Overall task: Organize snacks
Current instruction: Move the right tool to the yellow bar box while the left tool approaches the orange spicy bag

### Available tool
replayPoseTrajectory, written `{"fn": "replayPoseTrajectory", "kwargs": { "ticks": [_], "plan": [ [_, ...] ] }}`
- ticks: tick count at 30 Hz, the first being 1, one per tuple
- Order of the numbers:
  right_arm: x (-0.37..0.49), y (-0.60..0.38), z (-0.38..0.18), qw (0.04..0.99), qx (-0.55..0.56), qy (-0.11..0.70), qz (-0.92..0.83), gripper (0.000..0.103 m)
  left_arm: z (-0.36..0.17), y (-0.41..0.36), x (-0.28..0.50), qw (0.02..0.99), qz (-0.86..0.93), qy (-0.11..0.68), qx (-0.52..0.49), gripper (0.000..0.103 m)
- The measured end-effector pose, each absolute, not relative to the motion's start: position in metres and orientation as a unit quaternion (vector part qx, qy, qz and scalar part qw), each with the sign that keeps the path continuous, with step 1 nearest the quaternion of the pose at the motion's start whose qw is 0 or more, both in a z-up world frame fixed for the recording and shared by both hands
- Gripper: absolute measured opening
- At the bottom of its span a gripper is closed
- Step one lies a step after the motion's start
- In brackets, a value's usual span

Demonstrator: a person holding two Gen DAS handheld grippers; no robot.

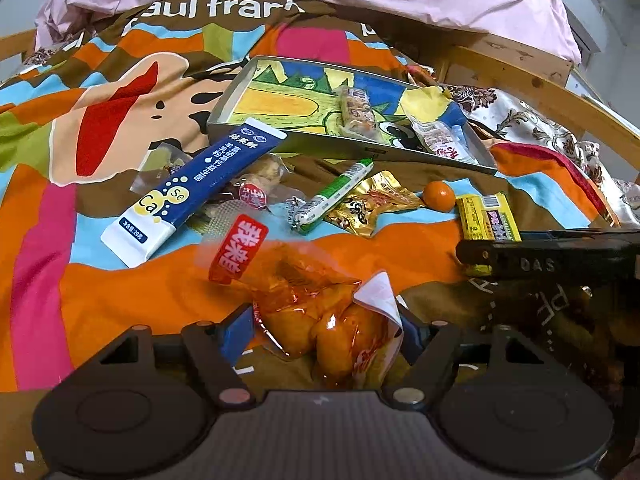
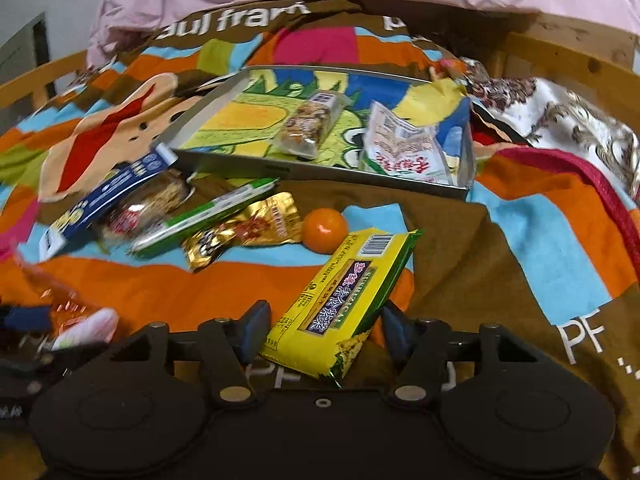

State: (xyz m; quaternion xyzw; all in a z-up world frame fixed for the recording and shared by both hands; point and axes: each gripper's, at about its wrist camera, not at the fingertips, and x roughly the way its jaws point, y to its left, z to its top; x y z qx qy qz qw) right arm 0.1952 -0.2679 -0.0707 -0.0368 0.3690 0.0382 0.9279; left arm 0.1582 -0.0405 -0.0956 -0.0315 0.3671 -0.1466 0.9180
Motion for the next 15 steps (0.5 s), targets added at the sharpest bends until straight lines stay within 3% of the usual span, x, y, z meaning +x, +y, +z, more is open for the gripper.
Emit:
{"fn": "replayPoseTrajectory", "kwargs": {
  "ticks": [4, 7, 10, 13, 15],
  "plan": [
    [0.185, -0.255, -0.069, 0.927, -0.093, 0.361, 0.043, 0.064, -0.097, -0.039, 0.158, 0.918, -0.148, 0.366, -0.035, 0.076],
    [0.184, -0.249, -0.071, 0.925, -0.118, 0.358, 0.042, 0.078, -0.097, -0.039, 0.157, 0.918, -0.148, 0.365, -0.034, 0.076],
    [0.184, -0.246, -0.072, 0.926, -0.139, 0.350, 0.028, 0.082, -0.097, -0.039, 0.158, 0.918, -0.148, 0.365, -0.035, 0.076],
    [0.185, -0.246, -0.073, 0.926, -0.141, 0.351, 0.024, 0.083, -0.098, -0.040, 0.157, 0.919, -0.147, 0.364, -0.033, 0.076],
    [0.187, -0.245, -0.076, 0.922, -0.143, 0.358, 0.027, 0.076, -0.098, -0.041, 0.156, 0.920, -0.145, 0.362, -0.031, 0.076]
  ]
}}
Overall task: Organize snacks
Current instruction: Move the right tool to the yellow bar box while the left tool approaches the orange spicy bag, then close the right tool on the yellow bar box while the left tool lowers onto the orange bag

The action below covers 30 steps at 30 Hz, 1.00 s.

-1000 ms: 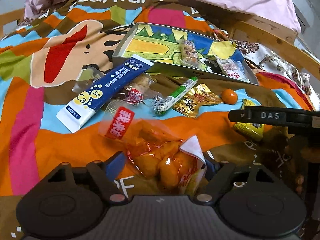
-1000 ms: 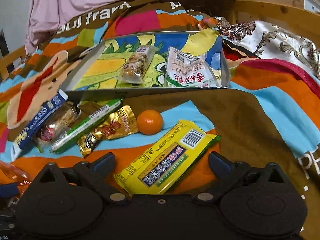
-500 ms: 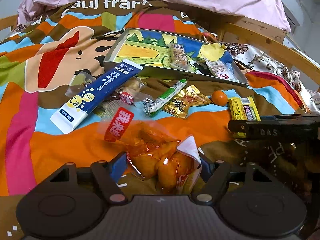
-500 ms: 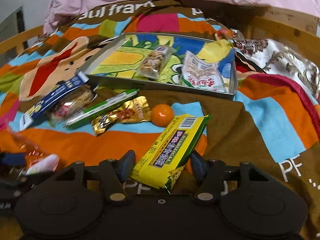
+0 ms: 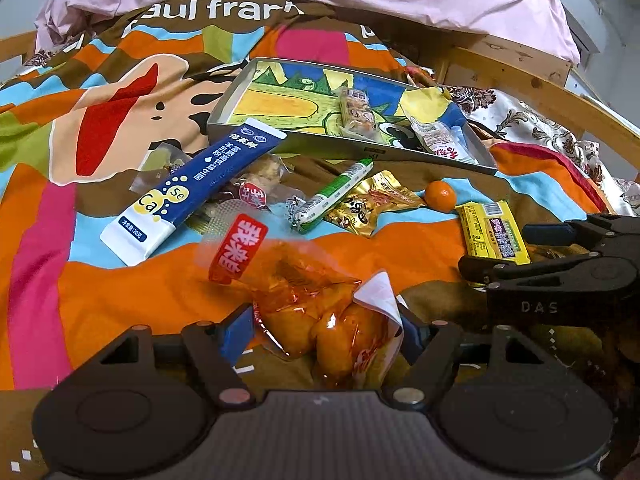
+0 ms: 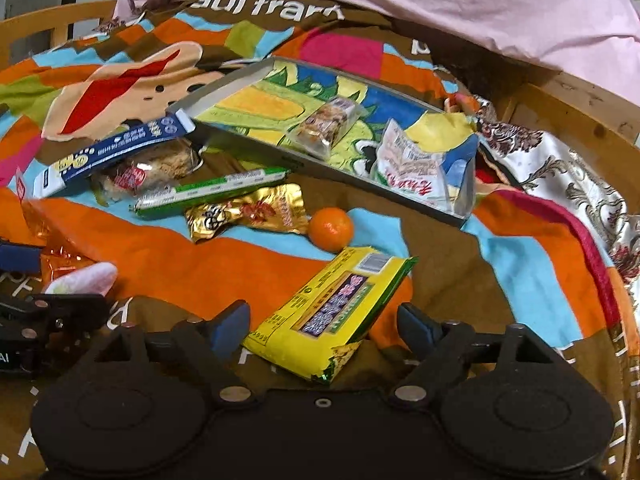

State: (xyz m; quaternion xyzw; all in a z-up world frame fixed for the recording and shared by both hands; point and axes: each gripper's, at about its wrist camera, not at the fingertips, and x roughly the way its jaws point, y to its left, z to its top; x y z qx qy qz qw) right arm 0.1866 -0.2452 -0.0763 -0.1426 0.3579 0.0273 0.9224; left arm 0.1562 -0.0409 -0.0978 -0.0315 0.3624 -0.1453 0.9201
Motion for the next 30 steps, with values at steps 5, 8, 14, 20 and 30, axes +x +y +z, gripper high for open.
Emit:
{"fn": "replayPoseTrajectory", "kwargs": {
  "ticks": [5, 8, 14, 20, 30],
  "plan": [
    [0.182, -0.239, -0.076, 0.921, -0.165, 0.352, 0.035, 0.068, -0.097, -0.041, 0.156, 0.921, -0.143, 0.361, -0.032, 0.075],
    [0.176, -0.233, -0.075, 0.920, -0.188, 0.342, 0.044, 0.067, -0.097, -0.041, 0.155, 0.922, -0.144, 0.359, -0.030, 0.075],
    [0.157, -0.206, -0.076, 0.910, -0.266, 0.301, 0.106, 0.066, -0.097, -0.041, 0.155, 0.921, -0.146, 0.359, -0.032, 0.075],
    [0.156, -0.202, -0.078, 0.905, -0.257, 0.310, 0.134, 0.071, -0.097, -0.041, 0.155, 0.921, -0.146, 0.359, -0.034, 0.075],
    [0.172, -0.226, -0.080, 0.909, -0.151, 0.373, 0.108, 0.086, -0.096, -0.037, 0.158, 0.921, -0.139, 0.361, -0.050, 0.075]
  ]
}}
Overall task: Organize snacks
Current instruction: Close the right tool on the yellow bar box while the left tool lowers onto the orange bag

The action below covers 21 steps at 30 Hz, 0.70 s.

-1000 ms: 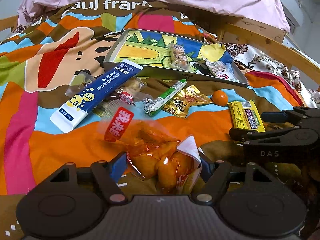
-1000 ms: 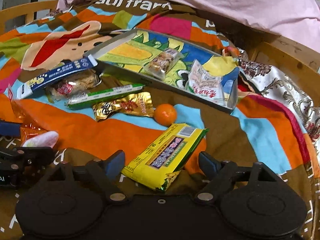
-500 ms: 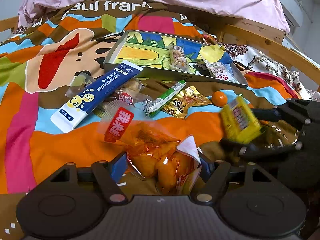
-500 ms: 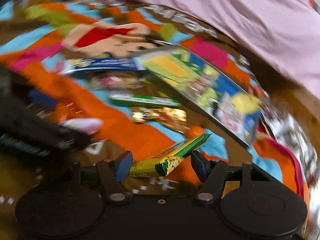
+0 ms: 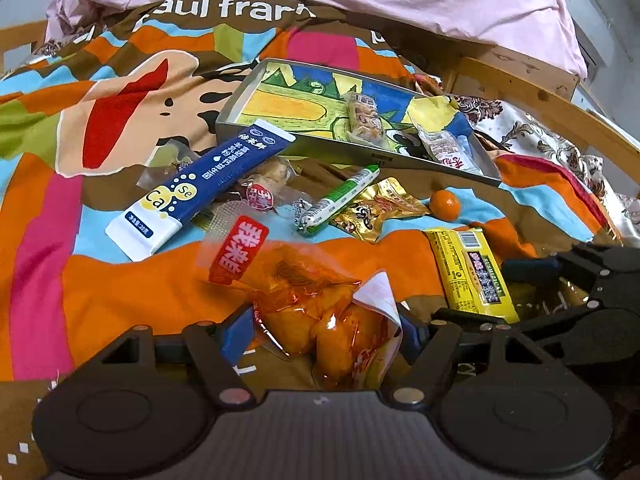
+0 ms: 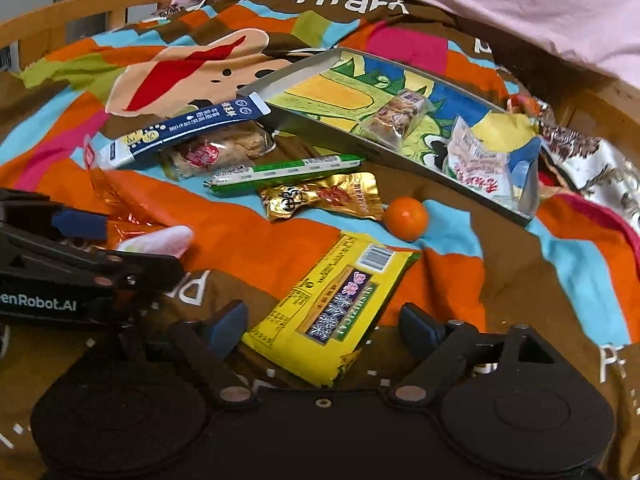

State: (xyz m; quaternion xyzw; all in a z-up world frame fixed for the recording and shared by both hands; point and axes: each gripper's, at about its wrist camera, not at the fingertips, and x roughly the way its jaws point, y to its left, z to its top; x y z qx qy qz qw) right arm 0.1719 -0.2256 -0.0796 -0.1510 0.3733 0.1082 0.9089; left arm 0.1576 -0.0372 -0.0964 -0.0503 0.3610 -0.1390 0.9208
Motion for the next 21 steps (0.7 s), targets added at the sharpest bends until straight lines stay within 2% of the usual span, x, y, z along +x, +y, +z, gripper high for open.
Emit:
{"fn": "replayPoseTrajectory", "kwargs": {
  "ticks": [3, 5, 9, 18, 21],
  "plan": [
    [0.171, -0.222, -0.082, 0.906, -0.166, 0.373, 0.108, 0.084, -0.096, -0.039, 0.156, 0.922, -0.137, 0.360, -0.045, 0.075],
    [0.173, -0.223, -0.083, 0.904, -0.159, 0.380, 0.117, 0.071, -0.096, -0.040, 0.156, 0.922, -0.134, 0.360, -0.045, 0.075],
    [0.172, -0.222, -0.079, 0.907, -0.168, 0.371, 0.112, 0.060, -0.095, -0.041, 0.156, 0.922, -0.129, 0.361, -0.047, 0.075],
    [0.157, -0.200, -0.085, 0.890, -0.329, 0.300, 0.099, 0.056, -0.083, -0.044, 0.155, 0.929, -0.120, 0.346, -0.053, 0.075],
    [0.157, -0.200, -0.087, 0.886, -0.357, 0.284, 0.089, 0.051, -0.076, -0.046, 0.157, 0.932, -0.118, 0.337, -0.056, 0.075]
  ]
}}
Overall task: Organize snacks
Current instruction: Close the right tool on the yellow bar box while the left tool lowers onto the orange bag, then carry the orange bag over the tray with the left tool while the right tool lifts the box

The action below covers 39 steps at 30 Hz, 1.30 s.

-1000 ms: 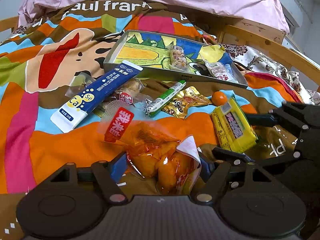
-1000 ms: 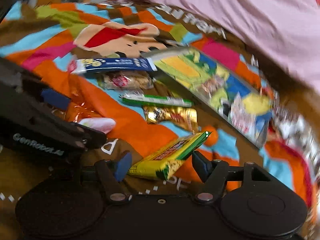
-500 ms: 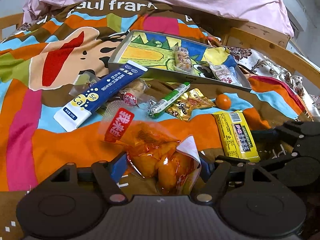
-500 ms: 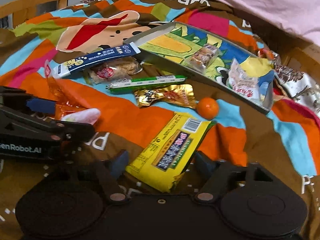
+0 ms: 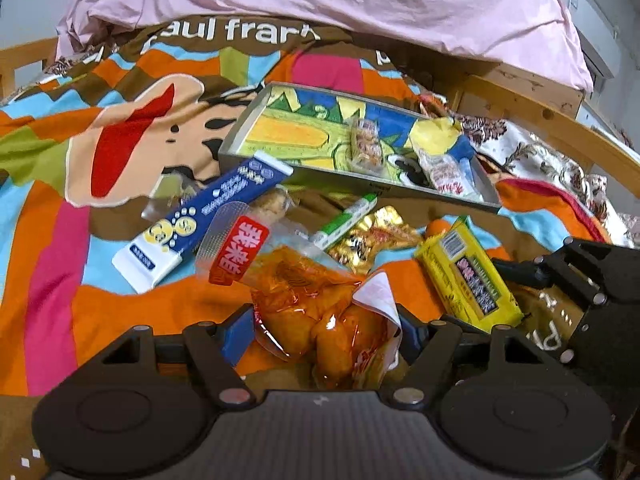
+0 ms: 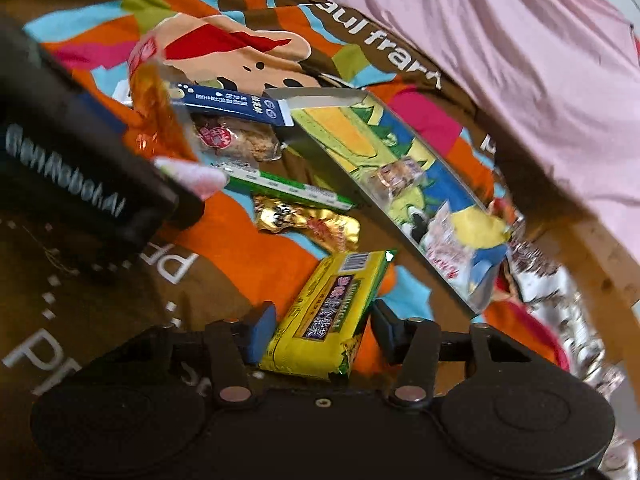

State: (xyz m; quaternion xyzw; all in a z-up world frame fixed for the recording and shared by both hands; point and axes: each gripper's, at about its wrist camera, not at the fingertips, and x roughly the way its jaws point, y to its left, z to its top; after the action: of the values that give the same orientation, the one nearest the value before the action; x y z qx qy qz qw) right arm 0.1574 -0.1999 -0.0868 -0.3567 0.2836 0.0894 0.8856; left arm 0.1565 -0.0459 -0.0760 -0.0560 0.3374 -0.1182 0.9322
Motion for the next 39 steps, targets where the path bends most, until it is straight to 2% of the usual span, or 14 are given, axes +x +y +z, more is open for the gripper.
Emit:
{"fn": "replayPoseTrajectory", "kwargs": {
  "ticks": [6, 10, 14, 18, 39],
  "plan": [
    [0.163, -0.204, -0.088, 0.885, -0.356, 0.285, 0.088, 0.049, -0.067, -0.049, 0.158, 0.936, -0.114, 0.327, -0.059, 0.075],
    [0.158, -0.200, -0.086, 0.885, -0.370, 0.269, 0.090, 0.041, -0.067, -0.048, 0.158, 0.936, -0.110, 0.328, -0.066, 0.075],
    [0.155, -0.194, -0.089, 0.878, -0.391, 0.258, 0.094, 0.041, -0.068, -0.047, 0.158, 0.935, -0.108, 0.330, -0.070, 0.075],
    [0.153, -0.194, -0.083, 0.889, -0.360, 0.258, 0.117, 0.042, -0.069, -0.045, 0.158, 0.935, -0.108, 0.331, -0.071, 0.075],
    [0.137, -0.173, -0.093, 0.847, -0.486, 0.175, 0.128, 0.036, -0.065, -0.044, 0.165, 0.937, -0.098, 0.327, -0.077, 0.075]
  ]
}}
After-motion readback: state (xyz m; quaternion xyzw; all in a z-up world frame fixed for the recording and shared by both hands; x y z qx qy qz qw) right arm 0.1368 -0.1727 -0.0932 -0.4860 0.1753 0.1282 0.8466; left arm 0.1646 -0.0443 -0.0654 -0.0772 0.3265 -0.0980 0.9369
